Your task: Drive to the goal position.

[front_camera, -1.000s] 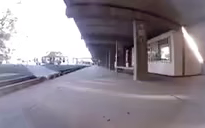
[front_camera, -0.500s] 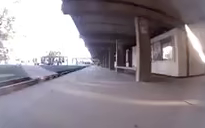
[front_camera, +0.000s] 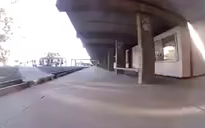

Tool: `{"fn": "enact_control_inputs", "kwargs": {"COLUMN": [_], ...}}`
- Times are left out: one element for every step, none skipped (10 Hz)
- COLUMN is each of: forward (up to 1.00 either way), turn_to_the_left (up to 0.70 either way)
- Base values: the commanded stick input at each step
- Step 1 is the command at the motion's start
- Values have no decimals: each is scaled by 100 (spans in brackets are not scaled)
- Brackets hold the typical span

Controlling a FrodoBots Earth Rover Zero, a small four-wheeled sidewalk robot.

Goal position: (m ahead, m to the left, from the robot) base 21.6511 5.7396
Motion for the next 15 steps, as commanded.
{"fn": "enact_control_inputs", "kwargs": {"forward": [70, 70, 70, 70, 70, 70, 70, 70, 70, 70, 70, 70, 70, 70, 70], "turn_to_the_left": [0, 0, 0, 0, 0, 0, 35, 35, 12, 6, 1, 0, 0, 0, 0]}}
